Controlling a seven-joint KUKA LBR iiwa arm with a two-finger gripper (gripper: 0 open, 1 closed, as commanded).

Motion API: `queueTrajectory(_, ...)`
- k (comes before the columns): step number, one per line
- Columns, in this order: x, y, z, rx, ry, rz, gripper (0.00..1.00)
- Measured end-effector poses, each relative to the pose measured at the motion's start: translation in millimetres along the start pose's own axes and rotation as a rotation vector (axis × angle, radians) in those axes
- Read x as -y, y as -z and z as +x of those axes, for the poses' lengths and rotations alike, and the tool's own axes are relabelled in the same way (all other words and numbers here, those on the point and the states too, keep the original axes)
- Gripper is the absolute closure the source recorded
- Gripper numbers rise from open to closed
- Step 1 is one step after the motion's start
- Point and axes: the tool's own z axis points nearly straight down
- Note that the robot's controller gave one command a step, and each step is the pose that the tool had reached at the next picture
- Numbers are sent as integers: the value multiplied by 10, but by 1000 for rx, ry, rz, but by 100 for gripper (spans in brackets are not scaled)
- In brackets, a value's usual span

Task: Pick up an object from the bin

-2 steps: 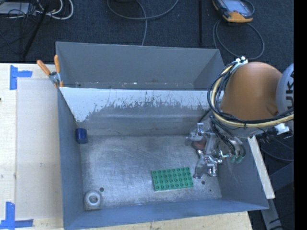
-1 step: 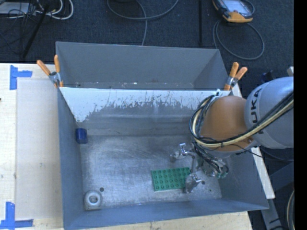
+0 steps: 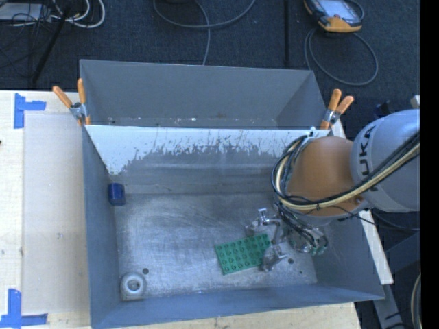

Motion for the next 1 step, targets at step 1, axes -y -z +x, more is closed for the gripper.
queueTrajectory(1,283,1345,248,7,195,3,100)
